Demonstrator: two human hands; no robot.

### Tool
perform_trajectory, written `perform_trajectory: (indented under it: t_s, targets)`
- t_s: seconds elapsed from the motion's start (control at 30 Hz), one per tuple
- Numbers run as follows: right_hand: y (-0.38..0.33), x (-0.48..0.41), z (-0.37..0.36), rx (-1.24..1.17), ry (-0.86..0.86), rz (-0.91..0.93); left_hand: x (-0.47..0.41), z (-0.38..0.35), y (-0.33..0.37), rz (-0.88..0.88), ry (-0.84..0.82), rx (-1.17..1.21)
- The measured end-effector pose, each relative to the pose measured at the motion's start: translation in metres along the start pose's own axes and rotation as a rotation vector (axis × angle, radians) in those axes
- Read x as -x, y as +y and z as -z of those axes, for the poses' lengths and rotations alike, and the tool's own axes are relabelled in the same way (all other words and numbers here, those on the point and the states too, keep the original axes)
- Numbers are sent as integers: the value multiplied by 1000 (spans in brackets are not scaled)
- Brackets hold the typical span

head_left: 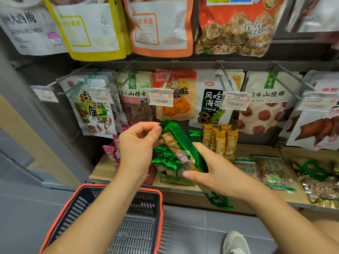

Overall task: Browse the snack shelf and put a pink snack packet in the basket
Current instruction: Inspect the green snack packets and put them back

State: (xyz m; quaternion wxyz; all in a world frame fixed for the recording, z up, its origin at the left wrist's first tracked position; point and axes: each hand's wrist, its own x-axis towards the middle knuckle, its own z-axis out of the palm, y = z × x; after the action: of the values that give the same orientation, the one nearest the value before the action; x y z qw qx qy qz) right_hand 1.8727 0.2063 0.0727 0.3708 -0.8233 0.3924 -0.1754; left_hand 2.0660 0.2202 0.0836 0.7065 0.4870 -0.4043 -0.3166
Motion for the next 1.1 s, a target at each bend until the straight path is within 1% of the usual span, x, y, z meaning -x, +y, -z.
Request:
perform_trajectory:
  t_s: [0.03, 0.1, 0.23, 0.33, 0.37, 0.47, 0.57, 0.67, 0.77, 0.83, 0.9, 1.0, 1.03, 1.1]
  targets:
    - [0, 0, 0, -10, 27, 10, -2, 2, -1, 34, 13, 44]
    - [1, 0, 1, 37, 85, 33, -5, 7, 0, 49, -17, 30]
    - [3, 1, 3, 164, 120, 63, -7, 19, 0, -110, -230, -258]
    - [5, 1, 7, 187, 105, 57, -5, 22, 4, -187, -347, -343]
    - [6, 1, 8, 195, 97, 54, -4, 23, 5, -241, -371, -392]
    - [10, 1, 11, 183, 74, 39, -5, 24, 4, -473, -381, -587]
    - [10, 1, 15, 149, 37, 26, -7, 27, 2, -566, -311, -674]
    - [8, 3, 25, 161, -43, -13, -9, 29, -2, -639, -291, -777]
    - [9, 9, 41, 212, -117, -91, -17, 38, -6, -608, -233, -846]
    - [7, 14, 52, 182, -98, -109, -24, 46, -9, -544, -187, -872]
    - [4, 17, 59, 82, 20, -101, -28, 50, -13, -462, -183, -894]
    - [2, 17, 61, -38, 306, -53, -30, 51, -19, -358, -207, -941]
    - [1, 17, 60, -74, 373, -38, -30, 51, -21, -335, -213, -959]
    - [1, 16, 58, -126, 449, -17, -31, 51, -23, -296, -221, -987]
